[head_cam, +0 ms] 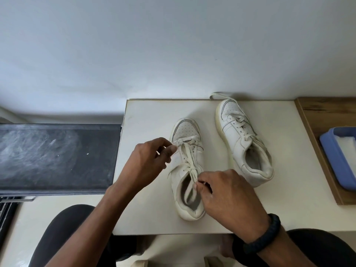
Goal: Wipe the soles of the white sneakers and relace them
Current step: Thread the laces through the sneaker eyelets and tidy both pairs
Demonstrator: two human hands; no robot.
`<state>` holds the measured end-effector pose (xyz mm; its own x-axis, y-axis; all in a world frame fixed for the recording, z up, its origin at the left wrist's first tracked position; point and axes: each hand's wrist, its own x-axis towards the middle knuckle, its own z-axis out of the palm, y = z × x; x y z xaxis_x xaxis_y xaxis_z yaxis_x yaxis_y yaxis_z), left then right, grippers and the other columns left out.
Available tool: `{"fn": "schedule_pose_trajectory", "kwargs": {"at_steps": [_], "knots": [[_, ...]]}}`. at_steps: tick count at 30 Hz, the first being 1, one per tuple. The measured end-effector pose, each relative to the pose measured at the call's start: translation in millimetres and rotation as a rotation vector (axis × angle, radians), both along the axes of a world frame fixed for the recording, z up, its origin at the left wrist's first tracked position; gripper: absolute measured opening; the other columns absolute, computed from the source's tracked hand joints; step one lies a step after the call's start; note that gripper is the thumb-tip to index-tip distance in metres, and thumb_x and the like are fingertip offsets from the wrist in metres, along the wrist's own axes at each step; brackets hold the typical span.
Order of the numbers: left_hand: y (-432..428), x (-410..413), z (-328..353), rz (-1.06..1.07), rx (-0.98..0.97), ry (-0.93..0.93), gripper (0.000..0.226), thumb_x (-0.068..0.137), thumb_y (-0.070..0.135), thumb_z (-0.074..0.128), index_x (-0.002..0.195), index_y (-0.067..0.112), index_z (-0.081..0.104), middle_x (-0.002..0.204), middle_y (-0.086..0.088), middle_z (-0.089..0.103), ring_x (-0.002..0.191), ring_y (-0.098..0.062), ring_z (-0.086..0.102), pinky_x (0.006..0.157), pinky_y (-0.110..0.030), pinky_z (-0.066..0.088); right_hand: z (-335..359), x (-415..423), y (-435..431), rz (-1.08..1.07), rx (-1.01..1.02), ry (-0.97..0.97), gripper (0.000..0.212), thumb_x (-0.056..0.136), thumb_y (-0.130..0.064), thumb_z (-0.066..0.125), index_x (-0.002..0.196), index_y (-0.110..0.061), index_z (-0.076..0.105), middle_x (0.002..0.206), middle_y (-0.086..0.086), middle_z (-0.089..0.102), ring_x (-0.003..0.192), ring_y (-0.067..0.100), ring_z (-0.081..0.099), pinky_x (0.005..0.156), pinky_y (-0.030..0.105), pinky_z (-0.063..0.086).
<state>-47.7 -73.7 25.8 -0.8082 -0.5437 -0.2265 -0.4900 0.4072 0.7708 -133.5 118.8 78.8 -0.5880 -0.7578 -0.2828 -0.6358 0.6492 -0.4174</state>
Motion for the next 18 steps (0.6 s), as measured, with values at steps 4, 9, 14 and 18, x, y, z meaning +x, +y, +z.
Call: {"fn": "schedule_pose_trajectory", "kwargs": {"at_steps": [4,9,14,18], "knots": [[5.9,-0.8,5.0,-0.107,0.058,0.042,0.033,0.086,0.061,0.067,0.105,0.035,0.066,0.079,0.008,0.068,0.062,-0.007,0.065,0.059,-0.017,0.047,4.7,5.1,-1.1,0.097,0.046,-0.037,0.028,0.099,-0.051,0.047,0.093,-0.030,0.063,0.077,-0.014,0.052,0.075,0.008,0.057,0.069,0.022,0.047],[12.5,0.2,7.5,-0.387,0.003,0.131,0.062,0.080,0.056,0.081,0.136,0.050,0.058,0.093,0.013,0.051,0.076,-0.004,0.057,0.068,-0.010,0.042,13.4,6.5,2.8,0.225,0.135,-0.045,0.035,0.096,-0.057,0.048,0.107,-0.027,0.062,0.101,-0.012,0.054,0.093,0.016,0.060,0.077,0.032,0.049],[14.2,3.2,1.2,-0.504,-0.124,-0.024,0.062,0.087,0.041,0.080,0.140,0.059,0.051,0.108,0.011,0.050,0.090,0.002,0.053,0.079,-0.018,0.045,23.0,1.4,10.6,0.314,0.176,-0.106,0.029,0.096,-0.051,0.049,0.097,-0.026,0.063,0.089,-0.009,0.061,0.081,0.012,0.061,0.067,0.027,0.048],[10.4,4.5,0.1,-0.542,-0.127,-0.080,0.079,0.086,0.044,0.080,0.149,0.062,0.035,0.106,0.017,0.047,0.089,0.001,0.054,0.082,-0.019,0.047,20.6,-6.0,9.6,0.145,0.080,-0.053,0.020,0.097,-0.044,0.054,0.100,-0.032,0.070,0.087,-0.014,0.070,0.077,0.003,0.064,0.067,0.016,0.048]]}}
